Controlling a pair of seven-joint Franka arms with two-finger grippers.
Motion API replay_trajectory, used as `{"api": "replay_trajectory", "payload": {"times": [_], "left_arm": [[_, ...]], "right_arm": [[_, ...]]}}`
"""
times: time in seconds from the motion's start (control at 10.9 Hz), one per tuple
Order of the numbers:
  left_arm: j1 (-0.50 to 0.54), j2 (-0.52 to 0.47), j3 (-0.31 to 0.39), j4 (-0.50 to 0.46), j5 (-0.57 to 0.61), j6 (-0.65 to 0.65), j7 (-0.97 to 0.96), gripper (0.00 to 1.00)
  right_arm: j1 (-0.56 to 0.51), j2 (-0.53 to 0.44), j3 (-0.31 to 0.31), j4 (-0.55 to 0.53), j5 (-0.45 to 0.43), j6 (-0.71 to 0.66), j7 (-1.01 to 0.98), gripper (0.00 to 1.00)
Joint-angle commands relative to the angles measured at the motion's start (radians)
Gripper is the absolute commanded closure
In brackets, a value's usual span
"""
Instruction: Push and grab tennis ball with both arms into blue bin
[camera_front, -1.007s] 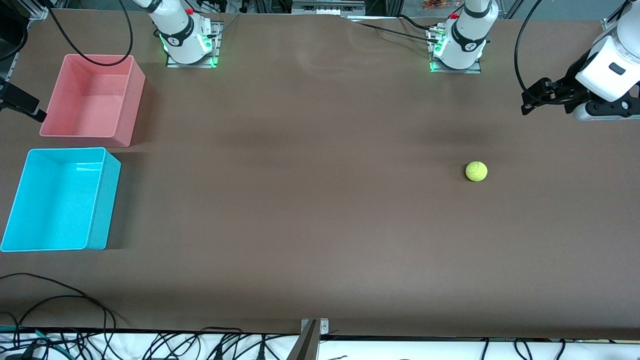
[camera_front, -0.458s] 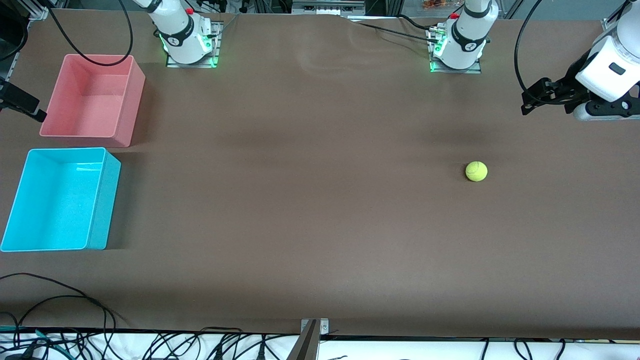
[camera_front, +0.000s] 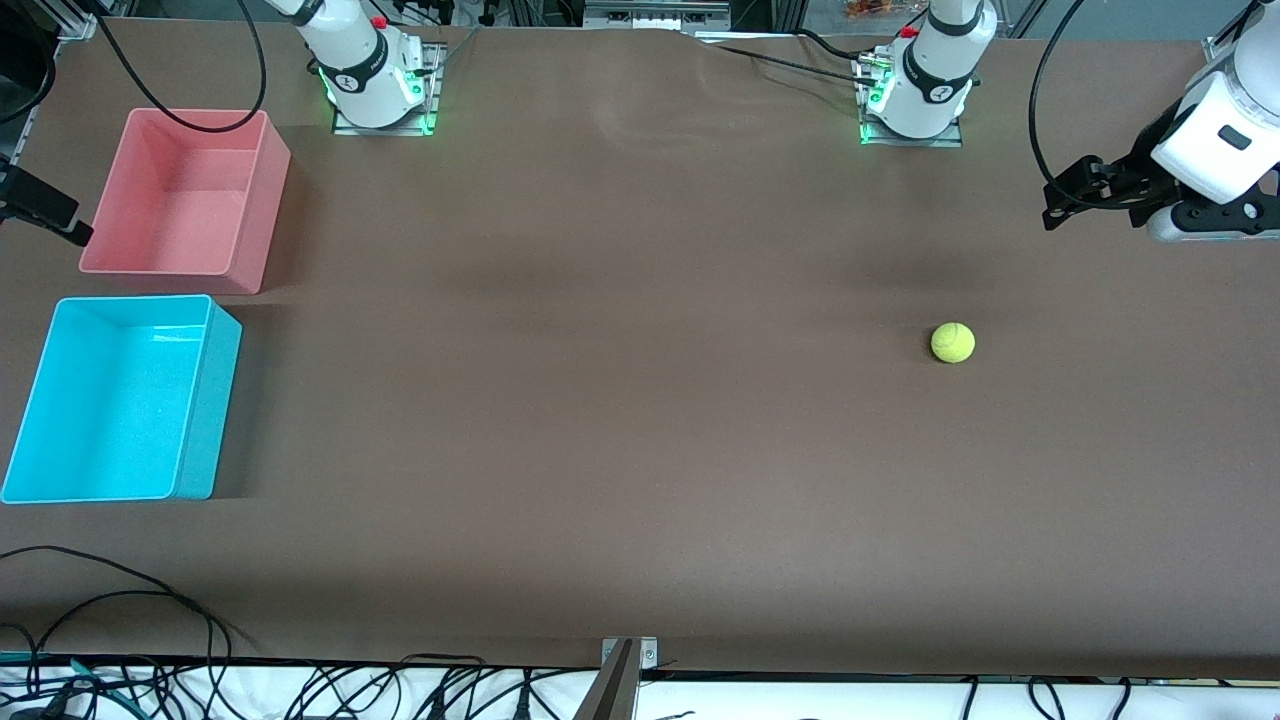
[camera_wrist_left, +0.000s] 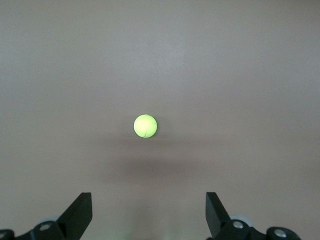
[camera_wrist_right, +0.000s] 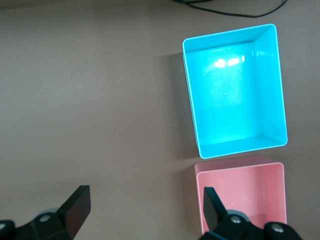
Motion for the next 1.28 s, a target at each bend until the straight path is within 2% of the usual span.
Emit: {"api": "replay_trajectory", "payload": {"times": [0.0,1.19], "left_arm": [[0.006,0.016,-0.003,0.03,-0.006,-0.013,-0.005,0.0],[0.007,0.016,-0.003,0.03,-0.006,-0.021,-0.005,0.0]], "right_arm": [[-0.008,0.006,-0.003,0.017,0.015,0.014,-0.007,0.0],[0.001,-0.006,0.008,0.017,0.017,-0.071,-0.008,0.0]]}}
